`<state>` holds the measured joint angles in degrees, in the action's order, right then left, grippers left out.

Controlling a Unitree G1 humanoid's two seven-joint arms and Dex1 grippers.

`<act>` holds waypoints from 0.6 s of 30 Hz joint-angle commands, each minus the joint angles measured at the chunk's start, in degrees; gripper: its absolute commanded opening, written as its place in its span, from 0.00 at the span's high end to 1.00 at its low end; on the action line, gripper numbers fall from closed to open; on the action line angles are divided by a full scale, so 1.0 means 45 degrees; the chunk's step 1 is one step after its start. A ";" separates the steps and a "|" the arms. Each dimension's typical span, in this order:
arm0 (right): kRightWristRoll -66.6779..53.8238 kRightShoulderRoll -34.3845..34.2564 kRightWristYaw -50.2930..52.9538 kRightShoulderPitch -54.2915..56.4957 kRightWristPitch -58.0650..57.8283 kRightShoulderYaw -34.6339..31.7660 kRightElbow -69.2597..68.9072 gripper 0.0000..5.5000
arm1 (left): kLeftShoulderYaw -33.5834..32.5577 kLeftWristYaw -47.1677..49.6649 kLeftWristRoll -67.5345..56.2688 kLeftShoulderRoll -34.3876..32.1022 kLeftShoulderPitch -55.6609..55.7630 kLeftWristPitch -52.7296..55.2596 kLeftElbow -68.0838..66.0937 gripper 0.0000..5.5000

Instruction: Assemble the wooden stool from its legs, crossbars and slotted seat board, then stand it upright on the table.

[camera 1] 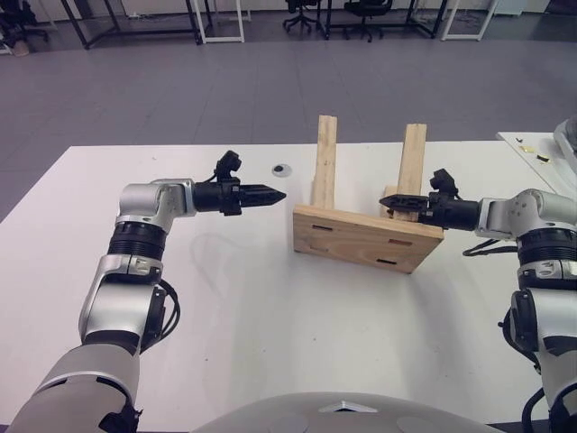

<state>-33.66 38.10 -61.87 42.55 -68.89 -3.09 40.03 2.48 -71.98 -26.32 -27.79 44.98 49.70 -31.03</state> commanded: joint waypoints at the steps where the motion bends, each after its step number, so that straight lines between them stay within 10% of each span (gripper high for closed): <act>1: -0.0046 0.1743 -0.1915 0.0103 0.0371 -0.0190 0.0114 0.31 | 0.0417 -0.0567 0.0293 -0.0216 -0.0533 -0.1018 0.0556 0.41; 18: 0.2285 0.4627 -0.6393 -0.3013 0.7029 0.1546 -0.3745 0.31 | 0.2116 -0.1791 0.5111 0.0541 -0.0158 -1.6823 -0.5699 0.41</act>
<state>-24.47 58.21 -89.34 30.13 -38.93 2.92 23.86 10.92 -80.12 -5.88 -26.63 41.91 -22.05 -53.99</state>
